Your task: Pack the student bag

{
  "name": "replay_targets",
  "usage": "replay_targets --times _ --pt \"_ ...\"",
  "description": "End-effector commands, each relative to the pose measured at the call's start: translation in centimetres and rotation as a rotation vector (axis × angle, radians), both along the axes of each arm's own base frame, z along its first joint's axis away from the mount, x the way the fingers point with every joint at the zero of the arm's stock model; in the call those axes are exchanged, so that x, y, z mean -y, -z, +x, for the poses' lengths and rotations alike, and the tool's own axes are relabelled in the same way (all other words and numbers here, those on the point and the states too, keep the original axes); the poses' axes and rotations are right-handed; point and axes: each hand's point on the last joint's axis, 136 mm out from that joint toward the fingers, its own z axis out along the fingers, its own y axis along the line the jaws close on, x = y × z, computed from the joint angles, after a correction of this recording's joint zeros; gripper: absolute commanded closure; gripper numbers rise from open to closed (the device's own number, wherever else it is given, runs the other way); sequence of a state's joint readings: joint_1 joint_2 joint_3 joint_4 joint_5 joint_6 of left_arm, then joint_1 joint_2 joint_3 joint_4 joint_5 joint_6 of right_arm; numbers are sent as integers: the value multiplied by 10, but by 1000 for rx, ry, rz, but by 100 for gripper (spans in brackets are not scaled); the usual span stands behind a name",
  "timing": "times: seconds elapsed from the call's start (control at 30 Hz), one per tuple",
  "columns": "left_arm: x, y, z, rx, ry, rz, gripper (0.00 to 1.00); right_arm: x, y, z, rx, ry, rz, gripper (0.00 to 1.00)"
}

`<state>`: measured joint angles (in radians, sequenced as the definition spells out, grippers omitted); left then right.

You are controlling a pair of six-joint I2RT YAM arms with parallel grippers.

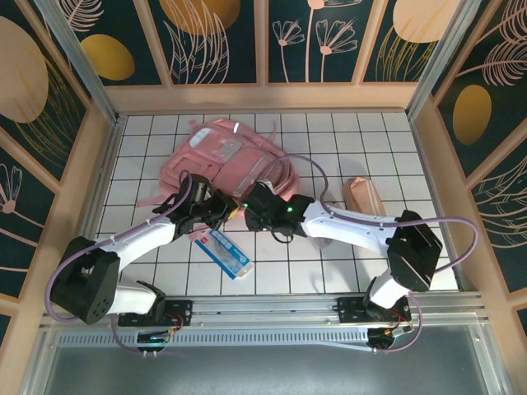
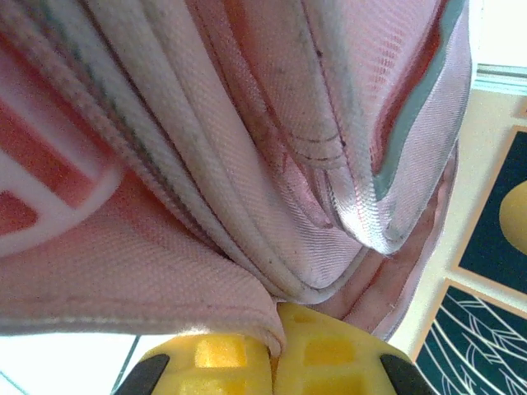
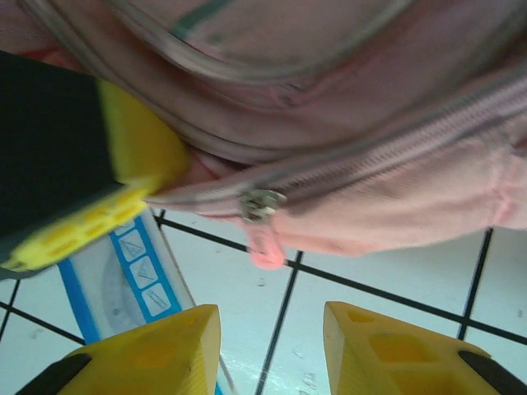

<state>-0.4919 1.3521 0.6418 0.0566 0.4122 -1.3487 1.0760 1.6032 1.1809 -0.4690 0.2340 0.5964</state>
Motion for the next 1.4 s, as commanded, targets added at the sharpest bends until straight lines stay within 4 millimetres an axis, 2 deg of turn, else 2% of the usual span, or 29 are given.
replay_targets --times 0.0,0.13,0.23,0.6,0.9,0.97,1.07,1.27,1.37 --pt "27 -36 3 37 70 -151 100 -10 4 1 12 -24 -43 62" --pt "29 -37 2 28 71 -182 100 -12 11 16 77 55 -122 61" --pt "29 -38 2 28 71 -182 100 -4 16 23 128 130 -209 60" --pt "27 -31 -2 16 73 -166 100 23 22 32 208 239 -347 64" --pt "26 -30 -2 20 76 -156 100 20 15 34 202 197 -308 95" --pt "24 -28 -2 19 74 -145 100 19 13 34 196 181 -296 100" --pt "21 -22 -3 12 72 -118 100 22 12 33 179 154 -276 100" --pt "3 -9 4 65 57 3 100 33 22 29 36 74 -168 100" --pt "-23 5 11 97 51 127 100 45 28 29 -20 33 -133 100"
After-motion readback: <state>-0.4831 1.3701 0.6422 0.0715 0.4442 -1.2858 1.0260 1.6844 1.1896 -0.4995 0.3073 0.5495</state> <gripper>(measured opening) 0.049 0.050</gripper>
